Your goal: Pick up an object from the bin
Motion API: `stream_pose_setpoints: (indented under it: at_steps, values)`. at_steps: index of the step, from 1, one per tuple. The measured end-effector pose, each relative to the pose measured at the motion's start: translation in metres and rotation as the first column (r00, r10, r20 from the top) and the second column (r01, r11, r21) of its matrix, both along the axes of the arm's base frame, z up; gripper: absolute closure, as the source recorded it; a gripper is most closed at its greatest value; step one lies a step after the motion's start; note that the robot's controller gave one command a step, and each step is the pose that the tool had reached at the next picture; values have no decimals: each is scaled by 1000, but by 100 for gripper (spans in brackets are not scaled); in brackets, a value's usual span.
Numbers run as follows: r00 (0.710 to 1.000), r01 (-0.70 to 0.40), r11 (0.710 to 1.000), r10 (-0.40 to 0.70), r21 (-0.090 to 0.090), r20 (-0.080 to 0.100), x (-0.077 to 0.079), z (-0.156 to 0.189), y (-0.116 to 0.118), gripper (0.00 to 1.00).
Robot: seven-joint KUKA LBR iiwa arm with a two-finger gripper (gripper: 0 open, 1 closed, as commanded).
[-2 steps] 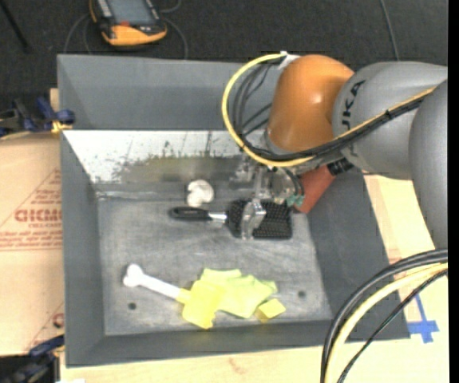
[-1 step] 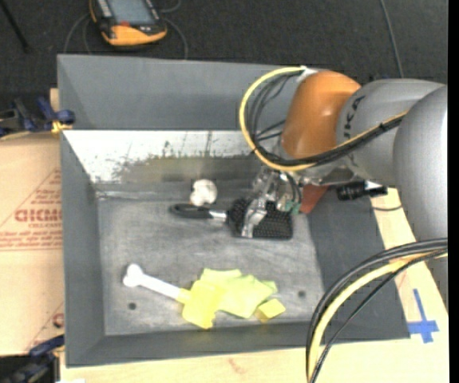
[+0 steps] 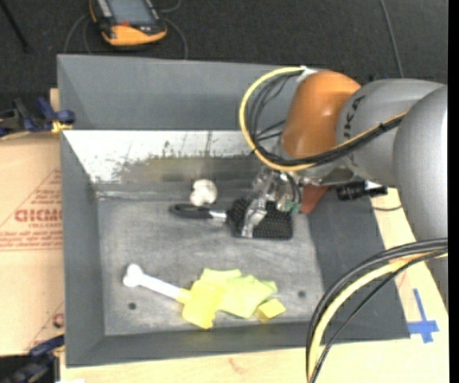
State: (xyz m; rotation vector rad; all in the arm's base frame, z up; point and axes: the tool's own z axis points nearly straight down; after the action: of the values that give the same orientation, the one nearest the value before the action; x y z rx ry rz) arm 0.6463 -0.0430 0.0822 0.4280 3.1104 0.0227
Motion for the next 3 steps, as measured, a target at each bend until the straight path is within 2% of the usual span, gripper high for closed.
stream_pose_setpoints:
  at_steps: [1, 2, 3]
  values:
    - [1000, 0, 1000, 0, 0, 0, 0, 1, 0, 100]
    - [985, -170, 985, 170, -14, 7, 0, 10, -34, 100]
    - [970, -244, 970, 244, -11, -9, -23, 47, -44, 100]
